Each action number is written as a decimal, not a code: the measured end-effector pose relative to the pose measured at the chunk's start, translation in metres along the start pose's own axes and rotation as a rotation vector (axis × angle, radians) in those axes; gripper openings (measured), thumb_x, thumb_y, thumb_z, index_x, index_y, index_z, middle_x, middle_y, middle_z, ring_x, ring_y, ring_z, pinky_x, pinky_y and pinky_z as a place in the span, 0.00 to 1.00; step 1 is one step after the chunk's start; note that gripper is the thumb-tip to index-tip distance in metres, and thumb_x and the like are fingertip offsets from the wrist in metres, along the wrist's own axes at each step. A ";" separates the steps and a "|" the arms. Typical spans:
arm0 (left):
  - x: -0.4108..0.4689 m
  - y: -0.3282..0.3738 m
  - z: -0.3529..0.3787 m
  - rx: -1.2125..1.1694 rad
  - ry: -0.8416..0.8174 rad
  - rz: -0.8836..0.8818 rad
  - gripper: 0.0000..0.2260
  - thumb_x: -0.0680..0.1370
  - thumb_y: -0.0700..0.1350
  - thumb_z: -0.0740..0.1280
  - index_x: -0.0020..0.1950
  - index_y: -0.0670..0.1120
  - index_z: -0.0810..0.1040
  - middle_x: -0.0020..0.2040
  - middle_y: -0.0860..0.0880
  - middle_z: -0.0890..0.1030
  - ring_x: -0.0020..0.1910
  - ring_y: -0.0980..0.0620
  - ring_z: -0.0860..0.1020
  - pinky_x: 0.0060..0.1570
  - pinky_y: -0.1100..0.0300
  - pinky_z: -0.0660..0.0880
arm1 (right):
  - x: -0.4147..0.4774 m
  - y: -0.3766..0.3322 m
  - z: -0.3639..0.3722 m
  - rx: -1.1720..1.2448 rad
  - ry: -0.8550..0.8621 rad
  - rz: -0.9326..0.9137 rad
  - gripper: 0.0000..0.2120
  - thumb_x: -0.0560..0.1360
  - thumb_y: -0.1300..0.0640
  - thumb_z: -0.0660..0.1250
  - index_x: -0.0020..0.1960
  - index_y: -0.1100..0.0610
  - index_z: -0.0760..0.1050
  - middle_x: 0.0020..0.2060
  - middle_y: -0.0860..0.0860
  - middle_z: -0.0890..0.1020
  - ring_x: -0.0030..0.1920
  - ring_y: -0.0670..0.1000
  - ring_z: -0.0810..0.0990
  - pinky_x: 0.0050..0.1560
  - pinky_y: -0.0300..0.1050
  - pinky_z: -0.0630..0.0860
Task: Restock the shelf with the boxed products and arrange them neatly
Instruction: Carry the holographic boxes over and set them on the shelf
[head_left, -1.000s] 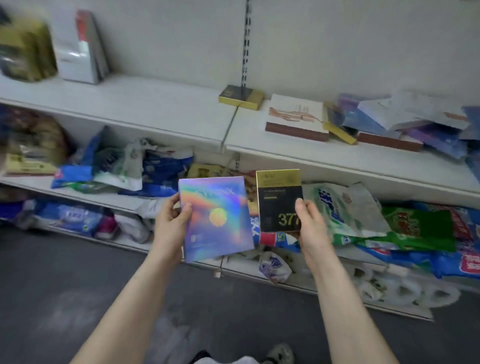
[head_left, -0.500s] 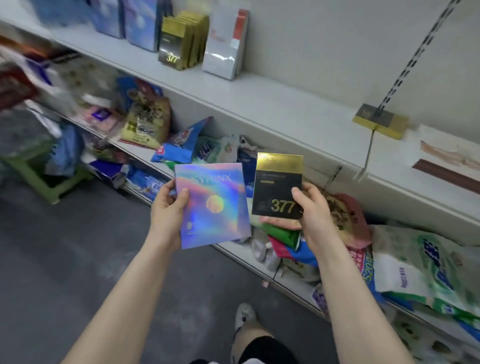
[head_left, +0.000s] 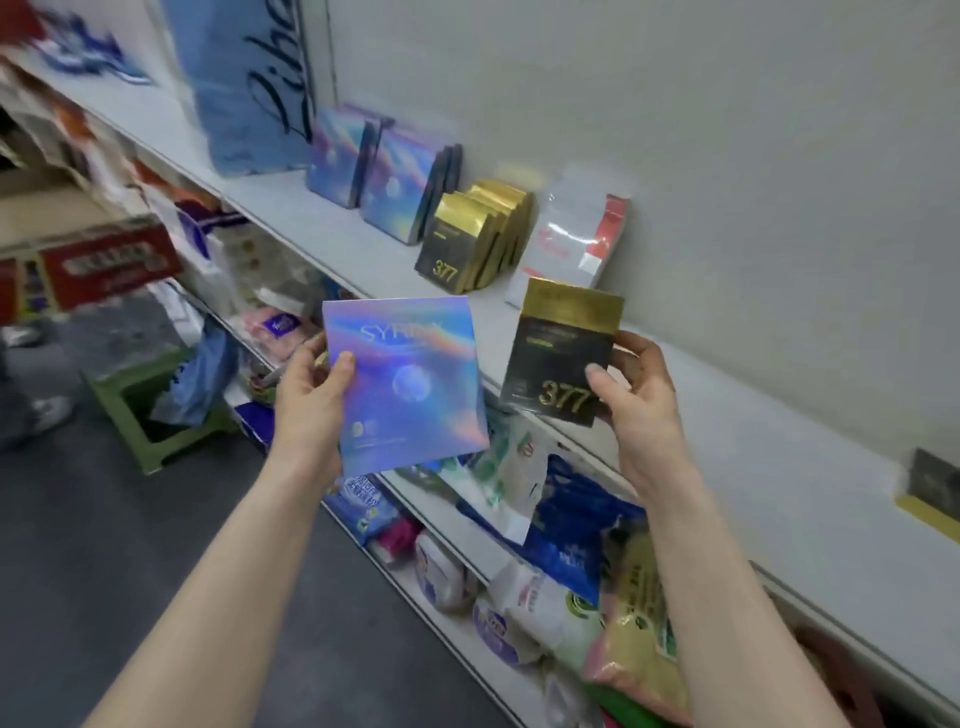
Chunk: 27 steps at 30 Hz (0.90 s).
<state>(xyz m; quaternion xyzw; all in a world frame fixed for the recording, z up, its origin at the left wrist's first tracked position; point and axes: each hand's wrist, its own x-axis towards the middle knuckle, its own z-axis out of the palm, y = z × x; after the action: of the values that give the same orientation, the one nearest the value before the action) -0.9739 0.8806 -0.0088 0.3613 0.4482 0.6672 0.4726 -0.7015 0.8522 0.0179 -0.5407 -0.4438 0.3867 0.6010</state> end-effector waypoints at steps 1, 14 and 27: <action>0.013 0.000 -0.001 0.004 0.015 0.008 0.14 0.81 0.37 0.61 0.66 0.44 0.72 0.46 0.51 0.82 0.38 0.58 0.81 0.38 0.63 0.79 | 0.014 -0.001 0.008 -0.025 -0.006 0.001 0.24 0.79 0.64 0.65 0.70 0.48 0.65 0.59 0.51 0.79 0.56 0.52 0.81 0.52 0.50 0.81; 0.182 -0.018 -0.059 0.010 -0.021 -0.044 0.12 0.81 0.36 0.61 0.62 0.47 0.73 0.50 0.48 0.81 0.43 0.55 0.80 0.44 0.61 0.80 | 0.131 0.018 0.139 -0.231 0.040 -0.128 0.26 0.78 0.64 0.65 0.68 0.43 0.62 0.58 0.50 0.76 0.48 0.47 0.83 0.43 0.41 0.82; 0.289 -0.011 -0.071 -0.040 -0.290 -0.203 0.08 0.81 0.36 0.60 0.55 0.46 0.75 0.49 0.45 0.82 0.47 0.45 0.79 0.53 0.48 0.76 | 0.194 0.030 0.218 -0.843 0.334 -0.238 0.26 0.76 0.52 0.71 0.69 0.51 0.64 0.62 0.51 0.70 0.56 0.53 0.77 0.60 0.53 0.77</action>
<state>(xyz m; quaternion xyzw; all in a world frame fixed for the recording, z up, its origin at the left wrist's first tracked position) -1.1198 1.1401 -0.0262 0.3973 0.3963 0.5657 0.6042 -0.8495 1.1056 0.0154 -0.7378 -0.5183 0.0085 0.4324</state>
